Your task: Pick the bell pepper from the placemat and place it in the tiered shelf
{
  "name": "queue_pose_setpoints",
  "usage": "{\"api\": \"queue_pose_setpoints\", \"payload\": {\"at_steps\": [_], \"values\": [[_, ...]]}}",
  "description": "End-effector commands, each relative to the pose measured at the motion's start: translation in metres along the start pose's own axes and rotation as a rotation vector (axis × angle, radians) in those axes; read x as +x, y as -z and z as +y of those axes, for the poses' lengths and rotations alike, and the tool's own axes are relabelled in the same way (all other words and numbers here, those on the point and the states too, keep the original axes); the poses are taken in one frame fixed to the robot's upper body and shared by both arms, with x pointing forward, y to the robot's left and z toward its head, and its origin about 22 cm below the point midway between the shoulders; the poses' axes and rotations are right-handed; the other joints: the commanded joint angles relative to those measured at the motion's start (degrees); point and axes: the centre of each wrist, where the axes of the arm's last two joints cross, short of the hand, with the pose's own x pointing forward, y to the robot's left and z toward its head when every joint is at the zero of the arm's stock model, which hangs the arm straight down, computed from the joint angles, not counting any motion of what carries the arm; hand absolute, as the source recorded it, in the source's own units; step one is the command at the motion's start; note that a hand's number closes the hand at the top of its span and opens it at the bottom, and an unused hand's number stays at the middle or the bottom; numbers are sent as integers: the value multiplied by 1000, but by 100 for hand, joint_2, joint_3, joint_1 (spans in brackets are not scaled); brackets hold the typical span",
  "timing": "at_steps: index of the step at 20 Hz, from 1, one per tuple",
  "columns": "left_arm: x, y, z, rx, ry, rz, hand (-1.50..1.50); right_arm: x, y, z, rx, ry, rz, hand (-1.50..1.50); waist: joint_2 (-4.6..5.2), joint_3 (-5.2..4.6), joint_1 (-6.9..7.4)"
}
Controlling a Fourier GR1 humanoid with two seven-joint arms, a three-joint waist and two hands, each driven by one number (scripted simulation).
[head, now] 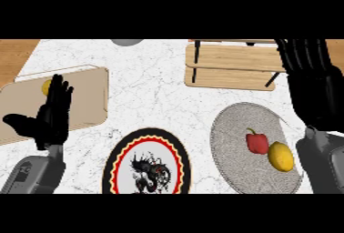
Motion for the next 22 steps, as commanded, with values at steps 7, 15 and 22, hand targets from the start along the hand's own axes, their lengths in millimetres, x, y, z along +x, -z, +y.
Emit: {"api": "queue_pose_setpoints", "payload": {"at_steps": [7, 15, 22], "values": [[-50, -42, 33, -27, 75, 365, 0, -4, -130, -159, -392, -660, 470, 150, 394, -120, -739], [-49, -46, 25, -172, 84, 522, 0, -45, -247, -194, -493, -425, 465, -150, 61, -50, -104], [-45, -43, 30, -161, 81, 533, 0, -2, -251, -177, -183, -395, 508, -150, 34, -74, -186]]}}
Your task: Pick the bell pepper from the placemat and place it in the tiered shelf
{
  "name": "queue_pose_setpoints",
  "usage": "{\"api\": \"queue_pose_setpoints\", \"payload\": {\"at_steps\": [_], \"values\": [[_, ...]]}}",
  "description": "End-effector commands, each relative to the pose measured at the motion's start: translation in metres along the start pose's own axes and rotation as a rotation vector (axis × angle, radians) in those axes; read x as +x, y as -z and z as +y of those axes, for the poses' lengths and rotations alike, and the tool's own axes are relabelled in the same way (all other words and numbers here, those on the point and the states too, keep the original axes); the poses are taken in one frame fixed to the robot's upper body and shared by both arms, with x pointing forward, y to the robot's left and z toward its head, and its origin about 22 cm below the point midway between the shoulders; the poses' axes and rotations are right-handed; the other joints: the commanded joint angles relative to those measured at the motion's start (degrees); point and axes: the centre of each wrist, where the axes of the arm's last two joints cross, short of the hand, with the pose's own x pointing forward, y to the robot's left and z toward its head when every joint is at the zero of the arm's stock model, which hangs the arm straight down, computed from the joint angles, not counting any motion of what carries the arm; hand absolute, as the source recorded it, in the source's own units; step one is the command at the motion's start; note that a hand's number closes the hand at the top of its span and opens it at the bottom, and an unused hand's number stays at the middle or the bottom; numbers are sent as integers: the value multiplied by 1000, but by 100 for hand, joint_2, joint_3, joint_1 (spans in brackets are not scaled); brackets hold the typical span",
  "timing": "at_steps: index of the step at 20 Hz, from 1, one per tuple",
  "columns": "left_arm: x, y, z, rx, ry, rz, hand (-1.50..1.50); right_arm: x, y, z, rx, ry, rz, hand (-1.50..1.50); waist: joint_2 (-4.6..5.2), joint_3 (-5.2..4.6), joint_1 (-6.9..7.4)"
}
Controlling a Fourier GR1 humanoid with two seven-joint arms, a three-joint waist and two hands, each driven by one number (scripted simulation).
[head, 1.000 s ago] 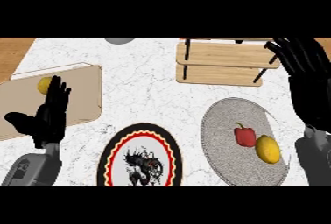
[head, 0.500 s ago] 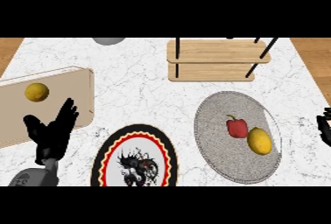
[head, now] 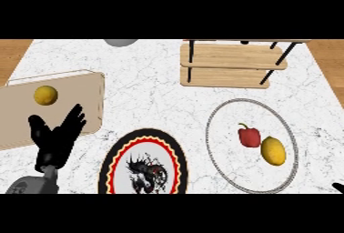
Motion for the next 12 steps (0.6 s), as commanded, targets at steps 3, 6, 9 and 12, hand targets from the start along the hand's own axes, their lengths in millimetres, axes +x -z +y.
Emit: {"api": "queue_pose_setpoints", "payload": {"at_steps": [3, 6, 9, 12], "values": [[-14, -3, -2, 6, -2, 83, 0, 44, -1, 13, 189, -65, 25, -150, 13, -39, 14], [0, -4, -2, -4, 15, 76, 0, 73, -2, 20, 200, -158, 85, -150, 11, -40, 17], [-7, -18, -8, -10, -3, 78, 0, 102, 1, 28, 176, -188, 155, -150, 6, -37, 54], [-9, 1, 2, 0, 8, 65, 0, 116, 18, 57, 116, -234, 192, -150, 33, -38, 61]]}}
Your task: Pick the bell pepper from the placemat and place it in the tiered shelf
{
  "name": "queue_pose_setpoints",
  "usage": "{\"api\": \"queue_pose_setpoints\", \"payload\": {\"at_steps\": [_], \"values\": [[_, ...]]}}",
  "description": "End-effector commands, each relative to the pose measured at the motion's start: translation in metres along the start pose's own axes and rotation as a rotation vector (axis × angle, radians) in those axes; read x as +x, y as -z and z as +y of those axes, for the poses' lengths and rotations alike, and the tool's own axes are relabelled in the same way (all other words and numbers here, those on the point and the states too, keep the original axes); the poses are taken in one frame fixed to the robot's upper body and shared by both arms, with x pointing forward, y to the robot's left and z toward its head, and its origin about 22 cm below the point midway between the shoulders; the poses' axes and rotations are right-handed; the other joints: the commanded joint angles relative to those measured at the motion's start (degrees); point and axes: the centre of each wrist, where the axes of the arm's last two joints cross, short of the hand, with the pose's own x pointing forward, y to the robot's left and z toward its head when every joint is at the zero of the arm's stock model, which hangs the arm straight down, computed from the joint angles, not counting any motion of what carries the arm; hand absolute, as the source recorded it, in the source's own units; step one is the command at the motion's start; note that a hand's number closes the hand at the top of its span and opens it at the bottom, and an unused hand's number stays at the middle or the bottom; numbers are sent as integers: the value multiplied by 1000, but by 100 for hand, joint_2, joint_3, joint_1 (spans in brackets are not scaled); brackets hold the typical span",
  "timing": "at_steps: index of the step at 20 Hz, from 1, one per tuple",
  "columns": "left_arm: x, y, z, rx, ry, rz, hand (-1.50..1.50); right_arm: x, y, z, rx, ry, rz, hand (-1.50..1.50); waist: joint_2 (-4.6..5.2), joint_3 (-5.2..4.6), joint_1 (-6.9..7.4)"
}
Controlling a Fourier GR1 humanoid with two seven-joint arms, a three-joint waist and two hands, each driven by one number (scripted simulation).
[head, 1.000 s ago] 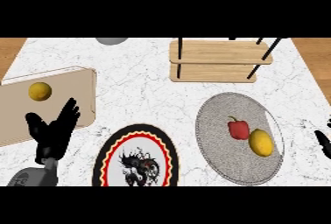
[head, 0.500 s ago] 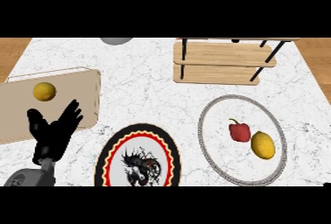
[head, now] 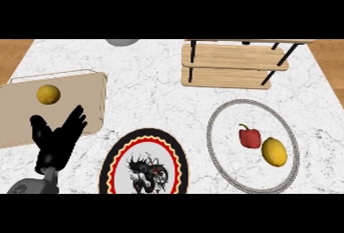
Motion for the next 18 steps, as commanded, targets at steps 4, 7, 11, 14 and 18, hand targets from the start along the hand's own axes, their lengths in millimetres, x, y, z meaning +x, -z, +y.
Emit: {"api": "queue_pose_setpoints", "payload": {"at_steps": [4, 7, 11, 14, 18], "values": [[9, 3, 0, -12, 23, 57, 0, 62, 29, 26, -89, -113, 146, -150, 46, -20, 90], [5, 7, -19, 0, 8, 48, 0, 69, 33, 62, -75, -143, 197, -150, 45, -18, 74], [3, -2, -8, -8, -5, 52, 0, 79, 53, 72, -17, -177, 256, -150, 37, -14, 70], [3, 5, -15, 15, -2, 48, 0, 73, 59, 83, 38, -251, 283, -150, 40, -13, 62], [-19, -8, 4, -1, 4, 62, 0, 61, 64, 100, 38, -265, 309, -150, 35, -13, 50]]}}
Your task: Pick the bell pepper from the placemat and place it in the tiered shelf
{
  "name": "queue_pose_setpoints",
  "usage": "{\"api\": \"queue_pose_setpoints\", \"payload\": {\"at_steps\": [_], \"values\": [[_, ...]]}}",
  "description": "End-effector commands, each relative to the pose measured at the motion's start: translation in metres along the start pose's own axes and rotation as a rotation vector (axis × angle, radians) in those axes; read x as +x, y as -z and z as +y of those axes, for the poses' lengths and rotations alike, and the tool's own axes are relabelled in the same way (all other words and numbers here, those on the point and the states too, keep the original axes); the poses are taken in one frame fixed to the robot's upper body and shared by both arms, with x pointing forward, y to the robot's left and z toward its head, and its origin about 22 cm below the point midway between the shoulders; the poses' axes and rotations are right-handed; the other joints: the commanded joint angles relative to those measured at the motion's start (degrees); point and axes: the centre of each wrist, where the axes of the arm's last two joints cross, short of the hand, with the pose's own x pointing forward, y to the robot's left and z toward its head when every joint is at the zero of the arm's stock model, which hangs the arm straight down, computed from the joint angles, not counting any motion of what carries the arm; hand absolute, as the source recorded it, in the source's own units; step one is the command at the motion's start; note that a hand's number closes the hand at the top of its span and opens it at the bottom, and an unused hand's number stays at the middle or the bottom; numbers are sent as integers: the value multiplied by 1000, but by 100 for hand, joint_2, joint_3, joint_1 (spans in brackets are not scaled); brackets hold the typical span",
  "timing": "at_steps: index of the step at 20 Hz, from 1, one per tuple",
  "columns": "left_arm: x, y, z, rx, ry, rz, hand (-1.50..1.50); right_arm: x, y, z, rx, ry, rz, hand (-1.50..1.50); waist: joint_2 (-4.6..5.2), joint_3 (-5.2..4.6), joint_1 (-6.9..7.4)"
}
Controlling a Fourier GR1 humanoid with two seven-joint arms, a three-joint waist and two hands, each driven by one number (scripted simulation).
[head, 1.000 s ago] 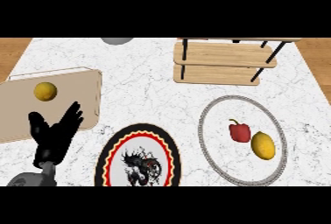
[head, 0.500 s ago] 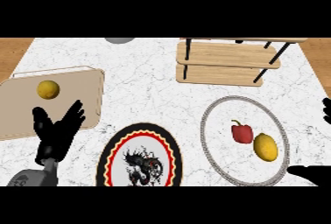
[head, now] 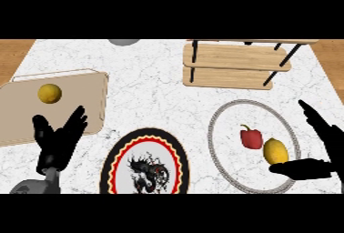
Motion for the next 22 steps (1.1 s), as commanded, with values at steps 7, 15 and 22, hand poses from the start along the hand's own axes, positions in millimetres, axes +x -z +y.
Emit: {"api": "queue_pose_setpoints", "payload": {"at_steps": [7, 15, 22], "values": [[-26, -21, 5, 13, 8, 38, 0, 8, 6, 26, -50, -64, 117, -150, 15, -21, -6], [-12, -9, -7, 16, -12, 48, 0, 1, 4, 58, -53, -89, 120, -150, 14, -20, -20], [-13, 4, 2, 10, 3, 53, 0, -2, 20, 69, -76, -137, 180, -150, 20, -21, -25]]}}
